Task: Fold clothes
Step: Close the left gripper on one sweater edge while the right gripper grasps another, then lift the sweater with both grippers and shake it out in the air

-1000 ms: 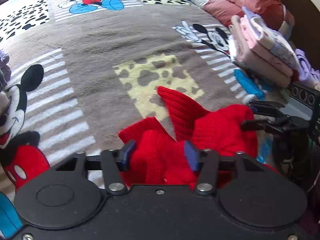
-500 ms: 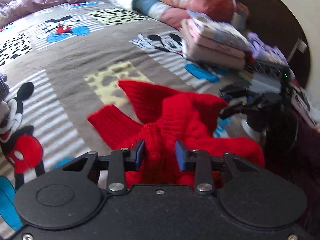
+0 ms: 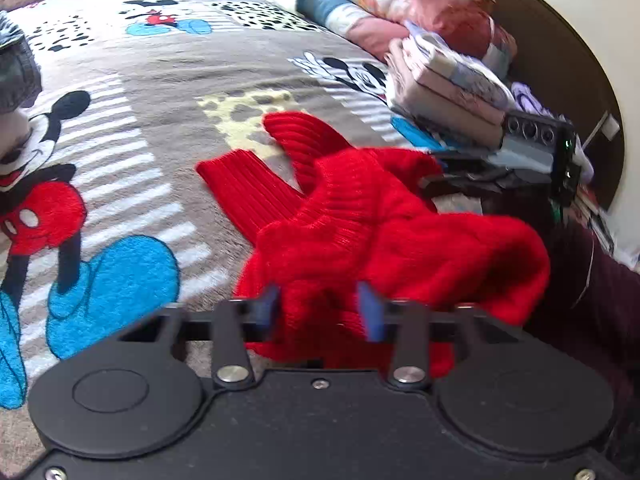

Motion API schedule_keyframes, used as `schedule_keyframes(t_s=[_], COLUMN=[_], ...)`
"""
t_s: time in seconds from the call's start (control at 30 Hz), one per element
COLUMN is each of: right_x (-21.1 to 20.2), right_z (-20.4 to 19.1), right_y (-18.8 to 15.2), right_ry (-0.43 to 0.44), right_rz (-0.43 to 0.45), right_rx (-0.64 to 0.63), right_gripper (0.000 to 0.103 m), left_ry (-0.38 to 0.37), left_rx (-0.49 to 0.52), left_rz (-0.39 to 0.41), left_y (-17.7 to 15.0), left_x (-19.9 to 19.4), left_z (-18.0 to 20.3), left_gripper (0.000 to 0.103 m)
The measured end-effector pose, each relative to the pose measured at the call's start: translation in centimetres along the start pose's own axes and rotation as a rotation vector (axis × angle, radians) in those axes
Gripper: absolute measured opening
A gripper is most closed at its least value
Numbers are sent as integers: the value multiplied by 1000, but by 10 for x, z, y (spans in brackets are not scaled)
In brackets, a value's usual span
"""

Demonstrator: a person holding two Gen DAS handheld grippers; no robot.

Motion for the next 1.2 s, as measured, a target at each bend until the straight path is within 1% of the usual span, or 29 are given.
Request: schedule_keyframes(t_s=[0.03,0.07,0.13,0.2,0.33,0.57,0.7,0.83,1.07,1.2], right_x=[-2,-5,-10,-11,-12,-20,-31,-42,-55,-58], right_z=[0,1,2,-2,-16,-47,-59,-69,-77,-75], right_y=[0,-1,0,-1,0,18,41,72,132,168], right_ry=[-10,-19,-44,-67,-150,-284,-338,-370,-399,-421], right_rz=[4,8,29,29,40,54,96,111,133,141], right_rx=[-7,-14,-17,-32,-72,-178,-198,-240,-305,-337], right_gripper=[28,18,17,16,15,14,14,14,14,14], left_ry=[21,37,70,118,216,315,358,396,469,514], left_rx=[21,36,65,106,198,303,356,399,472,490], left_rz=[4,13,36,60,109,208,262,318,387,420], left_y=[-2,-3,-3,1,11,34,50,72,115,140], left_x=[0,-1,-4,-9,-20,-53,-73,-92,-116,-128], left_z=[4,8,15,23,39,66,80,91,103,102], left_gripper=[22,19,15,14,13,11,11,11,11,11])
Point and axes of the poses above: each gripper's, at about its wrist camera, not at the fingertips, and x roughly the way its jaws point, z to its right, y to its top, the point moved 5 cm from there along x, roughly the way its jaws point, and after that the axes turned 7 degrees about -x, right-handed, at the moved point
